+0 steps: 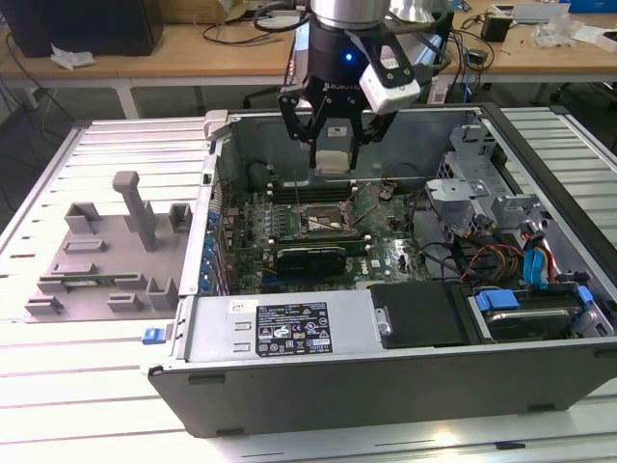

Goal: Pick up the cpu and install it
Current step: 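Pick up the cpu and move it towards the insertion slot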

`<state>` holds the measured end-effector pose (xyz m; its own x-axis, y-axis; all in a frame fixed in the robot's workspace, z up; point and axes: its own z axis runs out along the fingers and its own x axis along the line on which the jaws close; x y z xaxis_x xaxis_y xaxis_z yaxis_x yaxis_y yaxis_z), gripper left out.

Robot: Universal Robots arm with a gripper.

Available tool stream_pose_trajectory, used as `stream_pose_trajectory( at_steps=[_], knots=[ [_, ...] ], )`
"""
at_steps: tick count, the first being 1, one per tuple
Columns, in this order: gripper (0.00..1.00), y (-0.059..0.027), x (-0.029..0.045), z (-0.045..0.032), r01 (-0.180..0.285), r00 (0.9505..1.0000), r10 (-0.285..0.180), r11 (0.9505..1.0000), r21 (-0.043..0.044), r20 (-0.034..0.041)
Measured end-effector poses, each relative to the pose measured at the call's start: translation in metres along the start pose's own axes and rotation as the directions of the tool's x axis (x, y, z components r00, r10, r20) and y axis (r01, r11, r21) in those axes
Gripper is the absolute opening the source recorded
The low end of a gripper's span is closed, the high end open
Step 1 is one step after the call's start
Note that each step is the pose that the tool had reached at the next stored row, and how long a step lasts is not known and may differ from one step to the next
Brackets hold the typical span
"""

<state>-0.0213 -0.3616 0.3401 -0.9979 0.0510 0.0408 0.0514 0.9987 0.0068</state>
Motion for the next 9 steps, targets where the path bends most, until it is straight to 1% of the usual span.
stream_pose_trajectory(
  at_steps=[2, 3, 4, 7, 9],
  knots=[
    [0.55, 0.0011, -0.0002, 0.0041, 0.0, 1.0, 0.0, 1.0, 0.0002, -0.0007],
    [0.55, 0.003, -0.0003, 0.009, 0.0, 1.0, 0.0, 1.0, -0.0001, -0.0008],
    [0.55, 0.0043, -0.0004, 0.0118, 0.0, 1.0, 0.0, 1.0, -0.0001, -0.0008],
    [0.55, 0.0068, -0.0005, 0.0178, 0.003, 1.0, -0.003, 1.0, 0.0004, -0.0008],
    [0.55, 0.0097, -0.0005, 0.0222, 0.013, 0.9999, -0.013, 0.9999, 0.0028, -0.0007]
  ],
)
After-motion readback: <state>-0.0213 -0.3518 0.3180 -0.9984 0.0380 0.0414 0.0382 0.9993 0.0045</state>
